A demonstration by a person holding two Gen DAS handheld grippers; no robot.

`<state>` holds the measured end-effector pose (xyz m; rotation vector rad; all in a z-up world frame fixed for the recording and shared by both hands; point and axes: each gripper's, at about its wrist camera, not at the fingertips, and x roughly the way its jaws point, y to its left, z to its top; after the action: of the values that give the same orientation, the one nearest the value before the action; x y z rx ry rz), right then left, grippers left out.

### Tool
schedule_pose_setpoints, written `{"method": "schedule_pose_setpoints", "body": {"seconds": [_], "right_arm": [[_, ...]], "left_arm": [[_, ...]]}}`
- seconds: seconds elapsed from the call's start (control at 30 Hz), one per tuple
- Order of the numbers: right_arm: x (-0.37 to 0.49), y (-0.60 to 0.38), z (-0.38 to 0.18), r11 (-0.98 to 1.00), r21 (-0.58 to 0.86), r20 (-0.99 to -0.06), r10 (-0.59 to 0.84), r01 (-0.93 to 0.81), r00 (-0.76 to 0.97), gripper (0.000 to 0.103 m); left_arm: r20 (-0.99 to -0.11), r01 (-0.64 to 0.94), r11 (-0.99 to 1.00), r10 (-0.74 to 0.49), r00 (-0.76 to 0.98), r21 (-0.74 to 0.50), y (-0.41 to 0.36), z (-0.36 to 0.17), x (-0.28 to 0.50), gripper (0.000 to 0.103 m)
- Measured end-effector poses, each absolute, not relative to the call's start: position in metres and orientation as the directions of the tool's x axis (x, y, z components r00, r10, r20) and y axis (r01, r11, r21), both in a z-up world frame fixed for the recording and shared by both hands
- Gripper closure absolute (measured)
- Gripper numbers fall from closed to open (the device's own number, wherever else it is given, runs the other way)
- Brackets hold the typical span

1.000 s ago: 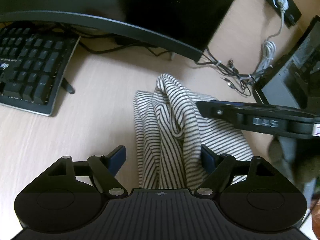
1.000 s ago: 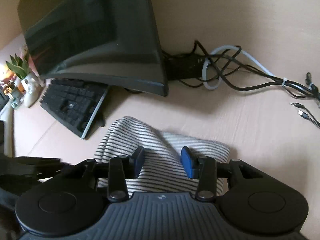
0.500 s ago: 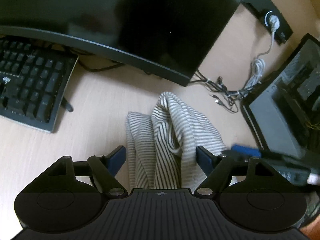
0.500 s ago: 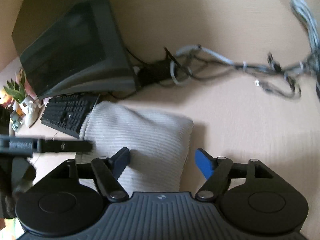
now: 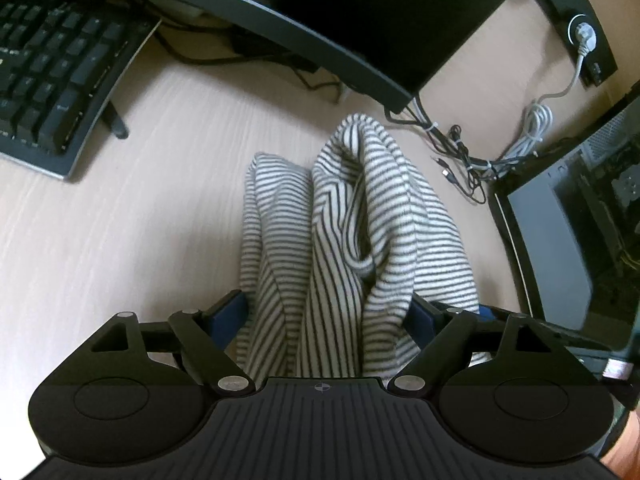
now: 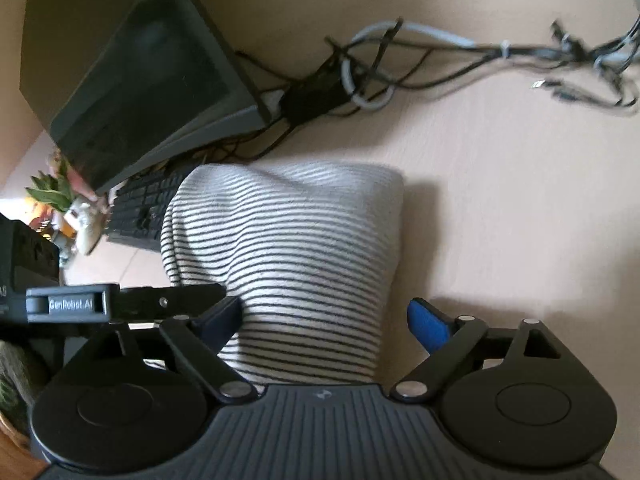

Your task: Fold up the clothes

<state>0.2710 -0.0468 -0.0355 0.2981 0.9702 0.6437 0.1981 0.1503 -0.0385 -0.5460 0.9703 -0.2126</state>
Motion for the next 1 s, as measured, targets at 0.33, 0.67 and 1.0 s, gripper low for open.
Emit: {"method": "schedule_pose_setpoints", "body": {"seconds": [0.33, 0.67, 1.0], "right_arm": [[0.27, -0.022, -0.025, 0.696, 0.514, -0.646, 0.699, -0.501, 0.308, 0.032], [0.281, 0.012, -0.015, 0.7, 0.391, -0.667, 0.663, -0.598, 0.339, 0.03], [0.261, 0.023, 0.009, 0.704, 0.208, -0.664, 0.611, -0.679, 0.43, 0.026]], "left_arm": [[-0.728, -0.13, 0.831, -0.384, 0.568, -0.54, 0.167, -0.034, 0.172, 0.024], [-0.718, -0.155, 0.859, -0.294, 0.631, -0.488, 0.194, -0.019, 0.158, 0.025], [-0.709, -0.119, 0.891, -0.261, 0.655, -0.438, 0.19, -0.011, 0.16, 0.024]]}}
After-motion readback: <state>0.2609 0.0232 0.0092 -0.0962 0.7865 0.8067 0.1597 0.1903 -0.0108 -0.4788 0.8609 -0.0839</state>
